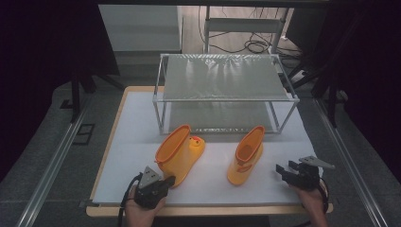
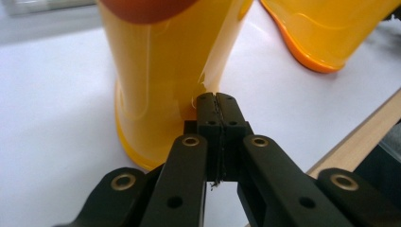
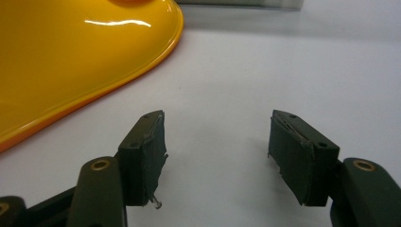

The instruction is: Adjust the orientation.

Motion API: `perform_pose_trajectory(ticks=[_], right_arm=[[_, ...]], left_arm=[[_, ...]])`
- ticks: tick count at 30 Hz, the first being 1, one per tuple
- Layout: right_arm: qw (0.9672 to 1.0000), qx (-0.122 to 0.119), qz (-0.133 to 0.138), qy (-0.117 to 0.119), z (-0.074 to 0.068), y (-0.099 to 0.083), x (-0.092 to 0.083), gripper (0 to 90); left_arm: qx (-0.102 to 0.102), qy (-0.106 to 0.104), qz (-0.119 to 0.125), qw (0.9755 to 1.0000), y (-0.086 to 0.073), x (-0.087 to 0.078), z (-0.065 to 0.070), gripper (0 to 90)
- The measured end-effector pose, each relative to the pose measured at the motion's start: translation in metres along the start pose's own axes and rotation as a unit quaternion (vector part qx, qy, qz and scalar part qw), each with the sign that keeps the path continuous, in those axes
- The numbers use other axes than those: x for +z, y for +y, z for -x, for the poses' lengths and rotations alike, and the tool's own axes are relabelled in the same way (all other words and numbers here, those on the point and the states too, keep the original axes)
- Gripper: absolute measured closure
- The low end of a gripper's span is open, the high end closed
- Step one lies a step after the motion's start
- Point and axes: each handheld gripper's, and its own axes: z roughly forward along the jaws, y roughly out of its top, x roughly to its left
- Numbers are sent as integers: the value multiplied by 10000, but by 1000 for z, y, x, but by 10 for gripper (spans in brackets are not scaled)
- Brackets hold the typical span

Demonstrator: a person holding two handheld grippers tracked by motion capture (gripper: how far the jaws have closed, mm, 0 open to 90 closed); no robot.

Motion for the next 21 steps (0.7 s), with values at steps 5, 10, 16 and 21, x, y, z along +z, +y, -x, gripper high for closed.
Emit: perform_pose_trajectory(ticks=[5, 10, 16, 21], right_arm=[[10000, 20, 13, 0, 0, 0, 0, 371], [10000, 31, 46, 76, 1, 0, 0, 370], [9999, 51, 62, 151, 1, -1, 1, 369], [9998, 5, 73, 173, 1, -1, 1, 368]], left_arm=[[-53, -59, -12, 10000, -1, -1, -2, 875], [54, -250, -72, 9996, -1, -2, 4, 774], [118, -741, -255, 9969, 5, 1, 14, 632], [255, -974, -480, 9938, 10, 11, 23, 594]])
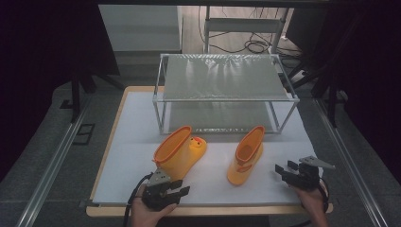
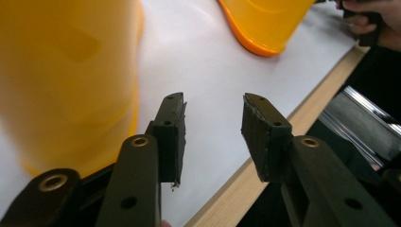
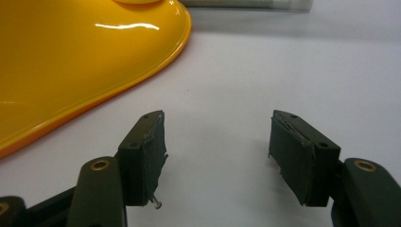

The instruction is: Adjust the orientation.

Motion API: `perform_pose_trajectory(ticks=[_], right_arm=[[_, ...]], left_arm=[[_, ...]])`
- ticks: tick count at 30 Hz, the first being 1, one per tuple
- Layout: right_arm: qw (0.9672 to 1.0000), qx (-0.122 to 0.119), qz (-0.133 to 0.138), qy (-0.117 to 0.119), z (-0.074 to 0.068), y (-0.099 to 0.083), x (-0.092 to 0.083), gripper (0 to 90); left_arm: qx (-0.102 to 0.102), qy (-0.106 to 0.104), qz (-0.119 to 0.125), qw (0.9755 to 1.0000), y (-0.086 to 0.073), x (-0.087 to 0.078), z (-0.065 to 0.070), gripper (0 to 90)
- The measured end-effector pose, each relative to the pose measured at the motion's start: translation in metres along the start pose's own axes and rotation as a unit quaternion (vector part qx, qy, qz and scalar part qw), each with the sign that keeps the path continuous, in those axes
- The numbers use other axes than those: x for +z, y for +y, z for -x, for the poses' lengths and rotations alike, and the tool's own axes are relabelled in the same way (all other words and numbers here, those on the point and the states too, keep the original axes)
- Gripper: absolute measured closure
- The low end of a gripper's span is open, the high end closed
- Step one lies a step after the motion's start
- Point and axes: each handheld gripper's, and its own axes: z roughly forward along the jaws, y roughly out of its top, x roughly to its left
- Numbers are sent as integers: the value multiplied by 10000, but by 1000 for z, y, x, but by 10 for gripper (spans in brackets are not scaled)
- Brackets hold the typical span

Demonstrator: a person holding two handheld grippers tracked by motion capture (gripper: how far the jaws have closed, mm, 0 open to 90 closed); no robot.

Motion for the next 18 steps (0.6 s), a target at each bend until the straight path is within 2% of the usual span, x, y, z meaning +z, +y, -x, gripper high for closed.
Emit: perform_pose_trajectory(ticks=[4, 10, 14, 18], right_arm=[[10000, -62, -28, -13, 0, -1, 0, 368], [10000, -68, -15, -34, -1, -1, 0, 368], [9999, -98, -17, -45, -1, 0, -1, 368], [10000, -65, -37, -58, 0, -2, -2, 370]], left_arm=[[149, -120, -286, 9994, 5, 9, 4, 575], [297, -239, -524, 9979, 13, 12, 9, 528], [280, -326, -616, 9972, 17, 11, 11, 511], [316, -487, -827, 9949, 28, 13, 19, 505]])
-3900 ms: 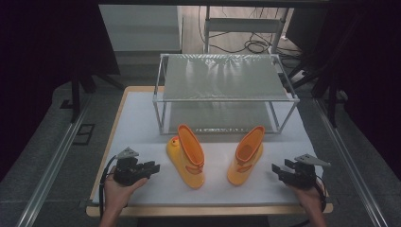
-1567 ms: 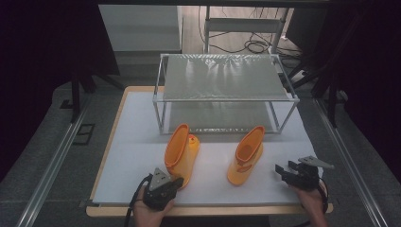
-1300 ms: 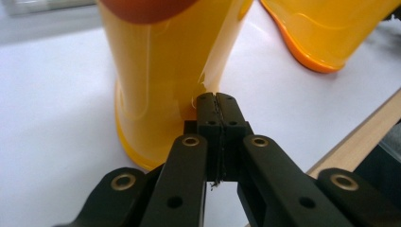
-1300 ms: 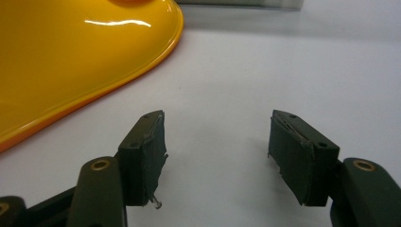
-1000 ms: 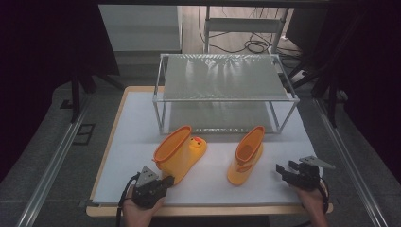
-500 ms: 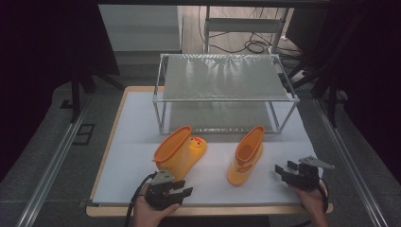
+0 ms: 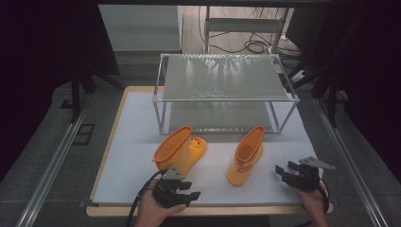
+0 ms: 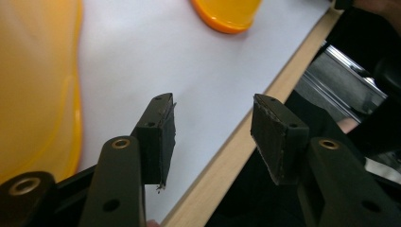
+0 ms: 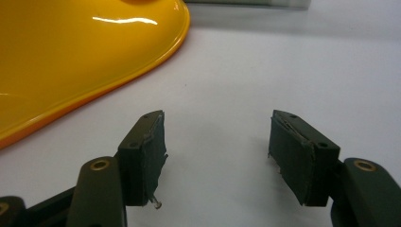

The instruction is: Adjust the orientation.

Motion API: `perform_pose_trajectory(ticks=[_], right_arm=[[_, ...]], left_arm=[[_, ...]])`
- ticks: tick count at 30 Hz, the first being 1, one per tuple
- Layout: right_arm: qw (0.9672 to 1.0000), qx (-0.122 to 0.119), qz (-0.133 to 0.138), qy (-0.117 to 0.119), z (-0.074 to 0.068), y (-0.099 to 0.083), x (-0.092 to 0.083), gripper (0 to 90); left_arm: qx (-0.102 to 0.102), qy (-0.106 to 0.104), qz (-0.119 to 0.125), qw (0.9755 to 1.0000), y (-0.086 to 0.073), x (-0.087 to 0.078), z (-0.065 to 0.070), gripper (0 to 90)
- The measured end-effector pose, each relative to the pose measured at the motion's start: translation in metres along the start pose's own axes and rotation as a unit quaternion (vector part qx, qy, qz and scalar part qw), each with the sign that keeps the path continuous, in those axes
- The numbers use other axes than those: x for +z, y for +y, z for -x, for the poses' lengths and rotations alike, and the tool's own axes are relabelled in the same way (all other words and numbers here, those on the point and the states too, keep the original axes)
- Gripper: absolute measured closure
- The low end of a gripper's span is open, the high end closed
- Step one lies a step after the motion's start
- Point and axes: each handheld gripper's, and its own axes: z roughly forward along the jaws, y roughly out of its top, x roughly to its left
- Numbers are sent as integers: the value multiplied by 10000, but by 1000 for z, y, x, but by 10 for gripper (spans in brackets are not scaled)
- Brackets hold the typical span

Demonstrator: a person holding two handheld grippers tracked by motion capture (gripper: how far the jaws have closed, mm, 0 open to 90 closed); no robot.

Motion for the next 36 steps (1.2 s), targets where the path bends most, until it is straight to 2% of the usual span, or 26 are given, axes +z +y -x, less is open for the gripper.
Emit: perform_pose_trajectory(ticks=[2, 5, 7, 9, 10, 12, 13, 15, 16, 20, 24, 25, 29, 36], right_arm=[[10000, -5, 7, -3, 0, 0, 0, 371], [10000, 8, 13, -7, -1, 0, -2, 372], [10000, -21, 5, -6, -1, 0, -2, 372], [10000, -52, -13, -2, -2, 0, -1, 372], [10000, -50, -4, 1, -2, 0, -1, 372], [10000, -64, -26, 1, -2, 0, -1, 373], [10000, -65, -26, 1, -2, 0, -1, 373], [10000, -63, -28, -2, -2, 0, -1, 374], [10000, -58, -26, -4, -2, 0, -1, 374], [10000, -48, -11, -17, -2, 0, -1, 374], [10000, -44, -12, -15, -2, 0, -1, 375], [10000, -36, -12, -16, -1, 0, 0, 375], [10000, -31, -14, -14, -2, 0, 0, 375], [10000, -39, -84, 7, -2, 0, 2, 376]], left_arm=[[21, -47, -28, 10000, 3, 0, 3, 505], [76, -338, -173, 9993, 23, -2, 13, 508], [53, -408, -189, 9990, 26, -2, 15, 507], [63, -626, -313, 9975, 43, -9, 21, 506], [63, -626, -313, 9975, 43, -9, 21, 505], [88, -712, -391, 9967, 59, -14, 25, 506], [88, -712, -391, 9967, 59, -14, 25, 506], [71, -885, -521, 9947, 72, -16, 27, 504], [71, -885, -521, 9947, 72, -16, 27, 504], [89, -820, -541, 9951, 88, -20, 31, 510], [122, -847, -520, 9950, 99, -24, 35, 513], [182, -848, -531, 9948, 106, -26, 39, 514], [223, -815, -552, 9949, 120, -28, 42, 515], [163, -915, -508, 9944, 153, -31, 44, 537]])
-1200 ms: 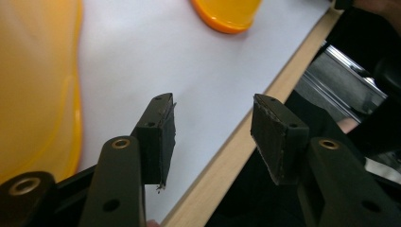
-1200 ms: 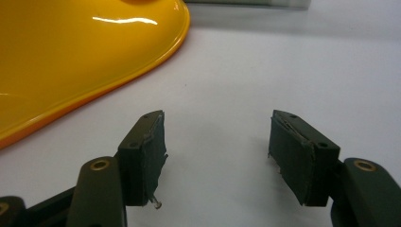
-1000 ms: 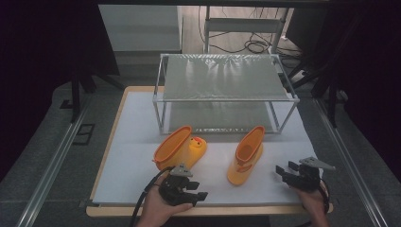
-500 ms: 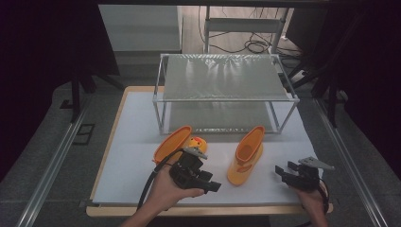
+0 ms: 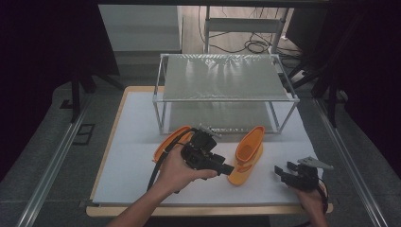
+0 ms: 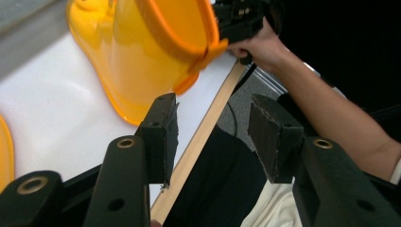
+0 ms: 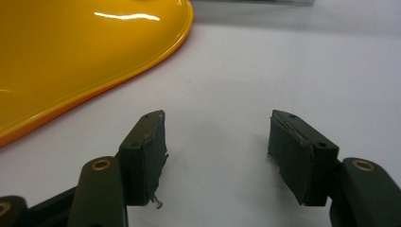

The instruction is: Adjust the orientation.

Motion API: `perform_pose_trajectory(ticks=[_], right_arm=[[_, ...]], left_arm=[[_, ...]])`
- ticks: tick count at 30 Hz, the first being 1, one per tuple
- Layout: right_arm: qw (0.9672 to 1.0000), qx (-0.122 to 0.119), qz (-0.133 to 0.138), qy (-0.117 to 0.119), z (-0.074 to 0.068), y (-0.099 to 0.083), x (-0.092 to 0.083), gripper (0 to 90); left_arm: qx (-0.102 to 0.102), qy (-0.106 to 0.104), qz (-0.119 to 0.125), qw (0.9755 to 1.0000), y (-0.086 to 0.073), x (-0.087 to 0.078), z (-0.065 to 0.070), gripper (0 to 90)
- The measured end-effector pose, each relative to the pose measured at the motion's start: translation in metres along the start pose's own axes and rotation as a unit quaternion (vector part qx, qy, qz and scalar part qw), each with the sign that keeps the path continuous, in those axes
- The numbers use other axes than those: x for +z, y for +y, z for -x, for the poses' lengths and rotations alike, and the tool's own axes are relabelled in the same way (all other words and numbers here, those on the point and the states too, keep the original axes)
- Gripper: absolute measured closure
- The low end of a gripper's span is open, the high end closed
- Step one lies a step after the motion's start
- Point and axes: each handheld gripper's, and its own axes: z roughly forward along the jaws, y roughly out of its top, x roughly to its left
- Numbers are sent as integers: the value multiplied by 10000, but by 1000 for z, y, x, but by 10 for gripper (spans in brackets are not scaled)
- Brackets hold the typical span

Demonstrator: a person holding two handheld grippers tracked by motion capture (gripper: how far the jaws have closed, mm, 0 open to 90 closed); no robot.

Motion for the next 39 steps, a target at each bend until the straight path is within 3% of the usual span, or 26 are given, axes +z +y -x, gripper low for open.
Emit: perform_pose_trajectory(ticks=[6, 23, 39], right_arm=[[10000, 14, 15, -12, 1, 0, -1, 376], [9999, 44, 116, -32, 2, 1, -3, 379], [9999, 93, 132, -21, 4, 1, -5, 379]], left_arm=[[-80, 43, -41, 10000, 19, 1, -5, 542], [-275, 116, -221, 9993, 54, 16, -19, 543], [-398, 265, -440, 9979, 78, 31, -27, 540]])
